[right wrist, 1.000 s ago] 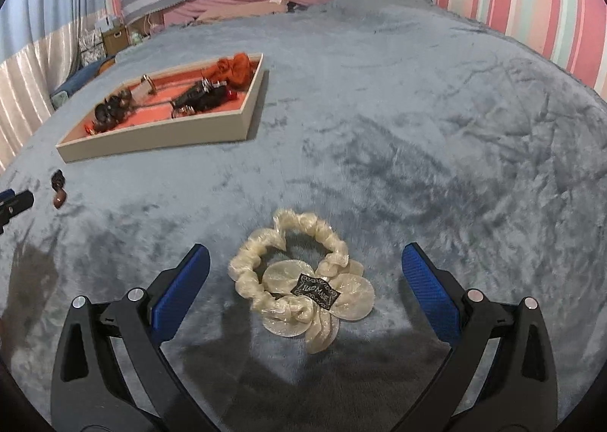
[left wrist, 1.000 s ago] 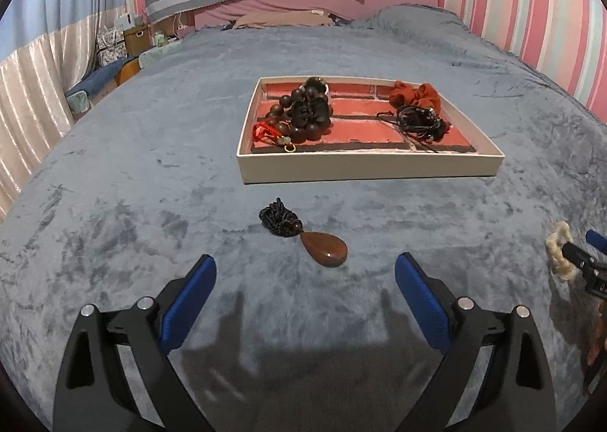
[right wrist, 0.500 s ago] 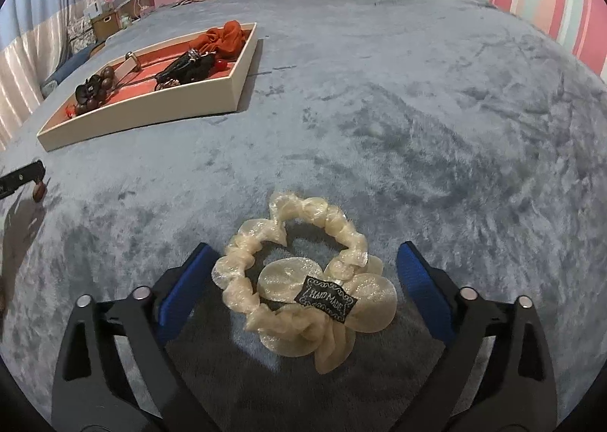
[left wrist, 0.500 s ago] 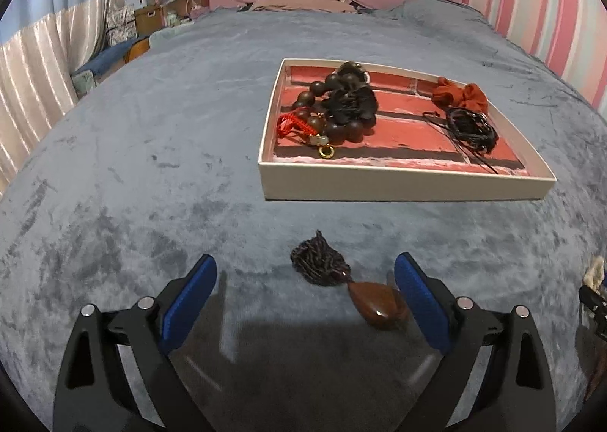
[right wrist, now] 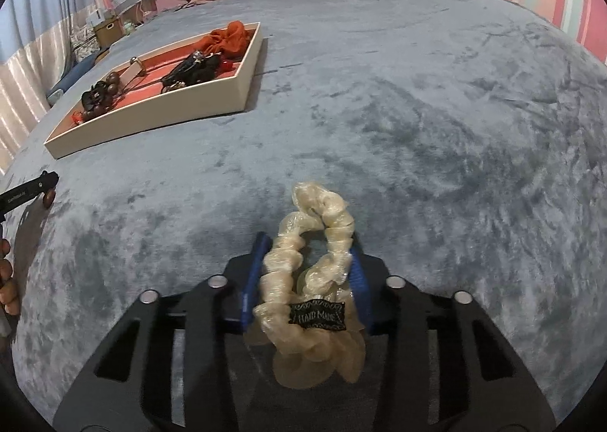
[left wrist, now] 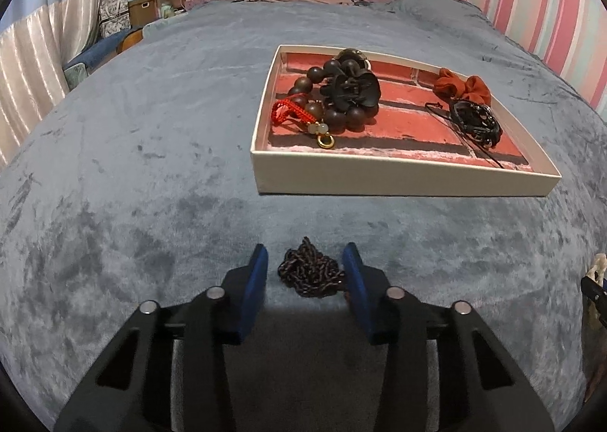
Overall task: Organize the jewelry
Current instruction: 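Close the left tool on the pendant cord while the right tool grips the cream scrunchie, then carry the pendant and cream scrunchie in both tools over the tray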
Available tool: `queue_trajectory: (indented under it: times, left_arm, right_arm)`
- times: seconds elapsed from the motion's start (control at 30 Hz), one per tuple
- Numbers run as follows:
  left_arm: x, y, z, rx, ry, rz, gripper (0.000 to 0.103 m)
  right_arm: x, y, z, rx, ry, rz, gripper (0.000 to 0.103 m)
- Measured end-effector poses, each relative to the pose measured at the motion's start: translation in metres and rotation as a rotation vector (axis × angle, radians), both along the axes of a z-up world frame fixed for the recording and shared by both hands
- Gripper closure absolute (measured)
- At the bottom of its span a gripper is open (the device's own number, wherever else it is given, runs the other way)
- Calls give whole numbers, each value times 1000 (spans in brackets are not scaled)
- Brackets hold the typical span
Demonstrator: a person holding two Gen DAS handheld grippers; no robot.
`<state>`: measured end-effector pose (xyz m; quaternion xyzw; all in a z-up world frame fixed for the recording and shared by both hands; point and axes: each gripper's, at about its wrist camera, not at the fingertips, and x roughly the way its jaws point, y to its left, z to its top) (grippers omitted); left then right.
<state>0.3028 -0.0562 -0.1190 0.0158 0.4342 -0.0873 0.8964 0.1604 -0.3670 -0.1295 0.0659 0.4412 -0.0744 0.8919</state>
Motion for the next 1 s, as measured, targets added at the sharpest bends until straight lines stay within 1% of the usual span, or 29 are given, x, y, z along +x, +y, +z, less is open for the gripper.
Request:
queue_trajectory:
  times: [0.03, 0.07, 0.13, 0.23, 0.33, 0.5, 0.63, 0.83, 1.0]
  left_arm:
    - [-1, 0, 0, -2, -3, 1, 65]
    - [-1, 1, 0, -6, -5, 5, 69]
    - [-2, 3, 1, -17, -8, 9, 71]
    - [-4, 4, 2, -27, -9, 9, 72]
    - [-5, 5, 3, -34, -12, 7, 73]
    - [-7, 7, 6, -56, -17, -2, 75]
    - [-12, 5, 13, -56, -33, -15, 75]
    - [-23, -2, 30, -58, -65, -52, 76]
    - [-31, -9, 51, -55, -103, -82, 77]
  right_arm:
    - [0, 0, 0, 2, -1, 3, 70]
    - [0, 1, 1, 7, -2, 5, 71]
    - [0, 3, 1, 17, -7, 9, 79]
    - [0, 4, 2, 20, -15, 14, 84]
    - [-1, 3, 4, 28, -28, 8, 87]
    - [-2, -1, 9, 42, -50, -3, 88]
    - [-2, 1, 11, 25, -63, 2, 88]
    - [-2, 0, 17, 16, -70, -10, 88]
    - [-3, 1, 32, 8, -91, -15, 88]
